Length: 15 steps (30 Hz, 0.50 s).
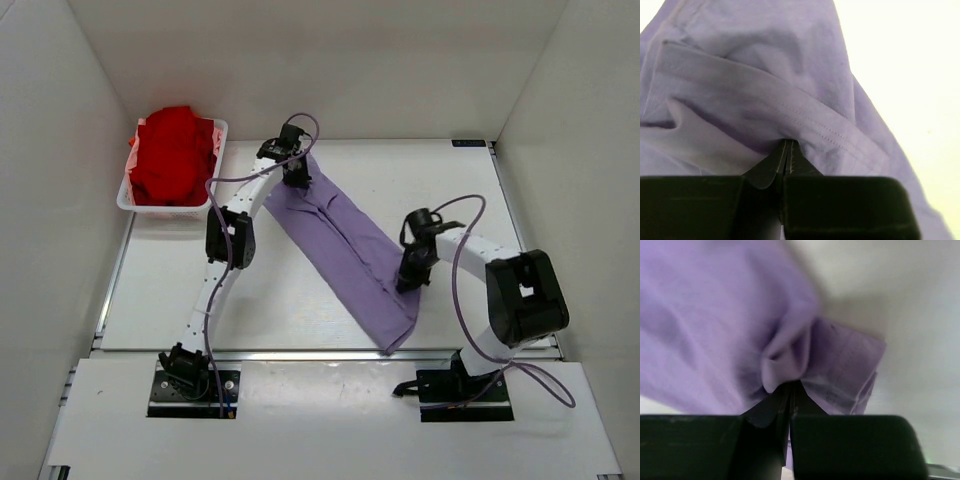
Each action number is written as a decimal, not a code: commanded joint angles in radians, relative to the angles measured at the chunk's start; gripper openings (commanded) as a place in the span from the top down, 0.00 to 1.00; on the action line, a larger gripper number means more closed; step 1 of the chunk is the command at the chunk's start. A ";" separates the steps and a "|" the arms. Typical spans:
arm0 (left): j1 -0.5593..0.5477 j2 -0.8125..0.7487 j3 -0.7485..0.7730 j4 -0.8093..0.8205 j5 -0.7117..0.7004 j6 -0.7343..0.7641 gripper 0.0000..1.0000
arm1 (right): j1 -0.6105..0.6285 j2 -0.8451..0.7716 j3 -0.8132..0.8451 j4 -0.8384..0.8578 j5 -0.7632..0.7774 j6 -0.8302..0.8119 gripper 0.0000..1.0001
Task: Fold and stack the t-shirts
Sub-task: Rotate the tshirt 90 degrees
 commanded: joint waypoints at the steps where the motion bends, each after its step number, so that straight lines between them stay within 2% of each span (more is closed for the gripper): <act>1: 0.018 -0.073 -0.180 -0.024 0.094 0.012 0.93 | 0.145 -0.072 -0.082 0.105 -0.053 0.207 1.00; 2: 0.012 -0.090 -0.260 0.006 0.076 0.017 0.93 | 0.170 -0.085 -0.103 0.124 -0.065 0.232 1.00; 3: 0.008 -0.103 -0.275 0.029 0.065 0.020 0.94 | 0.209 -0.105 -0.146 0.165 -0.079 0.269 1.00; 7: 0.030 0.020 -0.045 -0.011 0.112 -0.009 0.95 | 0.311 -0.146 -0.257 0.282 -0.127 0.416 0.99; 8: 0.044 0.041 -0.036 0.012 0.144 -0.030 0.95 | 0.335 -0.163 -0.274 0.296 -0.125 0.447 1.00; 11: 0.078 0.009 -0.146 0.130 0.200 -0.073 0.99 | 0.374 -0.218 -0.286 0.270 -0.061 0.490 1.00; 15: 0.112 0.026 -0.078 0.181 0.245 -0.142 1.00 | 0.365 -0.338 -0.315 0.184 0.034 0.545 1.00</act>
